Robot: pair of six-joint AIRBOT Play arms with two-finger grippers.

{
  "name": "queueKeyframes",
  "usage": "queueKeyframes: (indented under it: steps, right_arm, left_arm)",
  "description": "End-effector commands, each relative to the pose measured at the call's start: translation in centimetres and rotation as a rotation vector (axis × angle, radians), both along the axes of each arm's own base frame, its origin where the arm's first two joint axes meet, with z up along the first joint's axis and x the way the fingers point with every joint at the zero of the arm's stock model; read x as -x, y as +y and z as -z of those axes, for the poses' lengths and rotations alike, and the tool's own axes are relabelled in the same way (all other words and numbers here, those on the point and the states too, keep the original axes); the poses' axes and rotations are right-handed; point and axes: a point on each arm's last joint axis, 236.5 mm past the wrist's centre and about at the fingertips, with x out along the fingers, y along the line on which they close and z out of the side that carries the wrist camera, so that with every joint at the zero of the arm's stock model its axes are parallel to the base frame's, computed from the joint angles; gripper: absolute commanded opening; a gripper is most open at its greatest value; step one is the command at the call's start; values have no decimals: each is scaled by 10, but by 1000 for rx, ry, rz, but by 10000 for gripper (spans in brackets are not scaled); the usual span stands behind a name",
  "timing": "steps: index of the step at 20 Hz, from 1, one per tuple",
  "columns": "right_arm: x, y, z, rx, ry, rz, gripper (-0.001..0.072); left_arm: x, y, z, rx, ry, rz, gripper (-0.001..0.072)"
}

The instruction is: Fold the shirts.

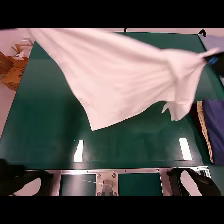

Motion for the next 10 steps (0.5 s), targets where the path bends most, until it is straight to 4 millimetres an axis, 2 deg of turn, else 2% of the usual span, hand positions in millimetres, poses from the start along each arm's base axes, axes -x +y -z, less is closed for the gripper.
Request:
queueKeyframes:
  steps: [1,3,4,6,7,8,9,10]
  right_arm:
    - [-12,6,139,-116,220,39,19]
    - [-23,11,198,-154,316,51,18]
    - [-29,12,219,-163,357,51,18]
    - [-40,11,247,-185,418,52,18]
    - [-47,10,254,-180,432,43,18]
    - [-52,7,256,-177,435,42,19]
    - [-58,4,252,-174,422,44,19]
    - [-65,0,245,-164,398,44,19]
  left_arm:
    - [-33,-58,121,125,277,141,23]
    - [-48,-93,181,123,372,197,23]
    - [-54,-106,206,122,405,208,23]
    - [-61,-122,243,160,472,185,25]
    - [-61,-124,250,199,508,161,93]
    - [-60,-122,250,215,523,147,396]
    - [-56,-118,246,225,541,149,643]
    - [-48,-110,241,227,582,152,643]
